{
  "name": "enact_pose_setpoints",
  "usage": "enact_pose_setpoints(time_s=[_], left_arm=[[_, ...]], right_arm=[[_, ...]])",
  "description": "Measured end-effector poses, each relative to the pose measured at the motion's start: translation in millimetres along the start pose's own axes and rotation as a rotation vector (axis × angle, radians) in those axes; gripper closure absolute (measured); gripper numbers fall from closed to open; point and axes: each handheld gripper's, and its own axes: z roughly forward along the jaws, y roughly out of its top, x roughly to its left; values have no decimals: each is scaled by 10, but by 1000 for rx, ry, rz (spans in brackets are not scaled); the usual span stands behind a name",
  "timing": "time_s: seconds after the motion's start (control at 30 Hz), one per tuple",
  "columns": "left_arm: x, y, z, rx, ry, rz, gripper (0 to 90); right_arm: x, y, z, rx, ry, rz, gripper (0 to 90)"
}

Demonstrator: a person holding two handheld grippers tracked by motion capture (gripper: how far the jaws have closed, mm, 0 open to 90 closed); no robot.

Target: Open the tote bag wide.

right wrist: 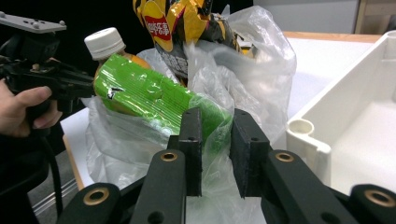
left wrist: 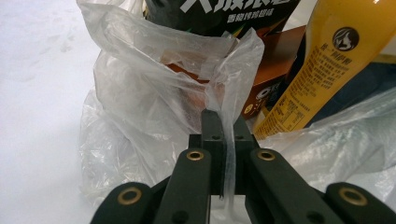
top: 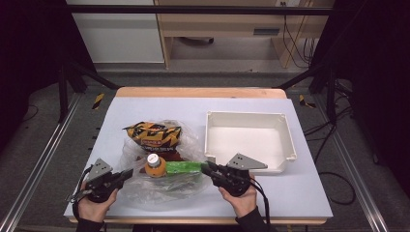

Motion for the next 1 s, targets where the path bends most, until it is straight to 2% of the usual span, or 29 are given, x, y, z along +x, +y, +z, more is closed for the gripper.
enact_pose_setpoints(time_s=[0.2, 0.27, 0.3, 0.47, 0.53, 0.63, 0.67, 0.7, 0.73, 0.77, 0.8, 0.87, 0.9, 1.0], left_arm=[[-14, -5, 20, 11, 6, 8, 886], [-13, -7, 21, 10, 6, 4, 886], [-12, -6, 18, 6, 7, 7, 886], [-6, -8, 22, 8, 7, 4, 887], [-1, -9, 21, 5, 9, -1, 887], [4, -9, 19, 3, 7, -2, 886], [4, -9, 19, 1, 5, -3, 886], [-4, -8, 23, 1, 3, 0, 886], [-8, -8, 26, 3, 0, 2, 886], [-8, -8, 26, 3, 0, 2, 885], [-16, -9, 30, 3, 1, 6, 885], [-17, -9, 33, 5, 2, 7, 885], [-15, -13, 39, 7, 3, 6, 884], [-13, -15, 43, 13, 7, 11, 881]], right_arm=[[-23, -3, -4, -11, 2, 12, 758], [-6, 2, 19, -21, 8, 6, 681], [15, 12, 18, -26, 3, -18, 624], [42, -3, -45, -10, 22, -41, 555], [49, -12, -57, -4, 28, -41, 557], [60, -30, -108, 5, 38, -54, 577], [59, -35, -127, 9, 37, -59, 616], [44, -42, -160, 13, 35, -48, 707], [31, -44, -165, 18, 34, -35, 758], [31, -44, -165, 18, 34, -35, 758], [9, -53, -168, 20, 35, -19, 817], [4, -55, -162, 19, 35, -9, 837], [-2, -57, -139, 16, 16, -16, 881], [-17, -83, -38, 38, 0, -15, 900]])
